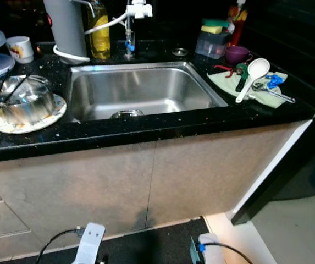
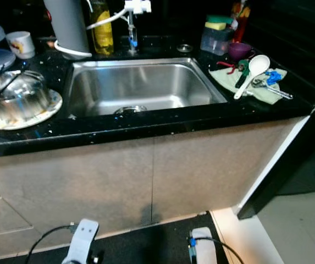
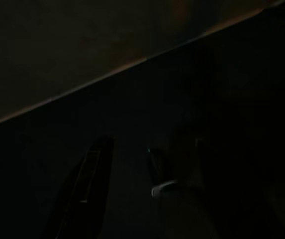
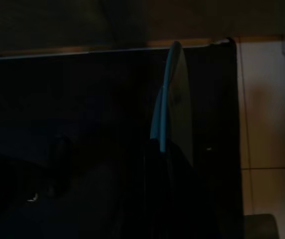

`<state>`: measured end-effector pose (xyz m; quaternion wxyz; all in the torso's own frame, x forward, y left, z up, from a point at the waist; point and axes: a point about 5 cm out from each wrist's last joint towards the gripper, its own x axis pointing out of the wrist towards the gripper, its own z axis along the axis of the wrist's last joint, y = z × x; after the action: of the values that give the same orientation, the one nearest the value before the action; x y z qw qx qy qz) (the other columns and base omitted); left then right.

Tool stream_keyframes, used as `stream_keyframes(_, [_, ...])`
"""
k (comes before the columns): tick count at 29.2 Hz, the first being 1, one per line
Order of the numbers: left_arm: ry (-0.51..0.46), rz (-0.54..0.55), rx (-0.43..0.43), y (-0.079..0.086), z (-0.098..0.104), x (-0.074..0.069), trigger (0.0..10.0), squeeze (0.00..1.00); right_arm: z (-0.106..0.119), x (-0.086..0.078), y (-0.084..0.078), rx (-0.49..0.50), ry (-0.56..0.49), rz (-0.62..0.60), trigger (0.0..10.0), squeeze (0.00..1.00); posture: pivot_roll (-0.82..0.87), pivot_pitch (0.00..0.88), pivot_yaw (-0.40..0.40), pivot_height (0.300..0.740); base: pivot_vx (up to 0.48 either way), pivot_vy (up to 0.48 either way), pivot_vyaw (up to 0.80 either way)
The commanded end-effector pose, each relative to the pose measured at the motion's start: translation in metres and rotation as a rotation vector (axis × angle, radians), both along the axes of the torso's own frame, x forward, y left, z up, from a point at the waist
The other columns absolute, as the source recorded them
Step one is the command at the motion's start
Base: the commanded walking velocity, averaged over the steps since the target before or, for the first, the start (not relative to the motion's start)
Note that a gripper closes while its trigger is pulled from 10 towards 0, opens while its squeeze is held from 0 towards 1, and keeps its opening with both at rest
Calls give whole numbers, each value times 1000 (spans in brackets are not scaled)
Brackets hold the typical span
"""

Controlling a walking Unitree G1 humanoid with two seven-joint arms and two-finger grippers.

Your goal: Kitchen organization

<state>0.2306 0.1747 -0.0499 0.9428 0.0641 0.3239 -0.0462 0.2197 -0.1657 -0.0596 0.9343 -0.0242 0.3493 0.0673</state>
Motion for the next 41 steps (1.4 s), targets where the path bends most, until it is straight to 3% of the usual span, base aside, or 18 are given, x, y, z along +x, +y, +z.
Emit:
stream_keyframes(1, [52, 23, -46, -3, -7, -8, 10000, 0, -4, -7, -6, -15, 24, -8, 10000, 0, -53, 146, -38, 740, 0, 0, 0])
stream_keyframes(11, [6, 16, -74, -6, -3, -4, 10000, 0, -3, -5, -5, -13, 18, -9, 10000, 0, -52, 145, -38, 740, 0, 384, 0])
stream_keyframes(22, [-18, 0, -41, -2, 1, 0, 10000, 0, -1, -1, -4, -8, 8, -9, 10000, 0, -50, 143, -34, 740, 0, 0, 0])
stream_keyframes(27, [-40, -107, 32, -6, 3, 1, 10000, 0, 4, 4, 0, 13, -37, 8, 10000, 0, -48, 142, -33, 740, 0, 0, 0])
stream_keyframes(31, [-158, -321, 90, -22, 13, -1, 10000, 0, 16, 16, 13, 102, -121, 121, 10000, 0, -48, 143, -23, 740, 0, 0, 0])
stream_keyframes(33, [-282, -339, 76, -24, 29, 2, 10000, 0, 28, 23, 23, 192, -172, 258, 10000, 0, -48, 144, -21, 740, 0, 0, 0])
stream_keyframes(39, [-416, -360, 74, -23, 51, 2, 10000, 0, 67, 38, 34, 295, -311, 465, 10000, 0, -48, 147, -25, 740, 0, 0, 0])
stream_keyframes(41, [-539, -352, 67, -22, 73, 4, 10000, 0, 84, 41, 36, 352, -312, 568, 10000, 0, -52, 146, -25, 740, 0, 0, 0])
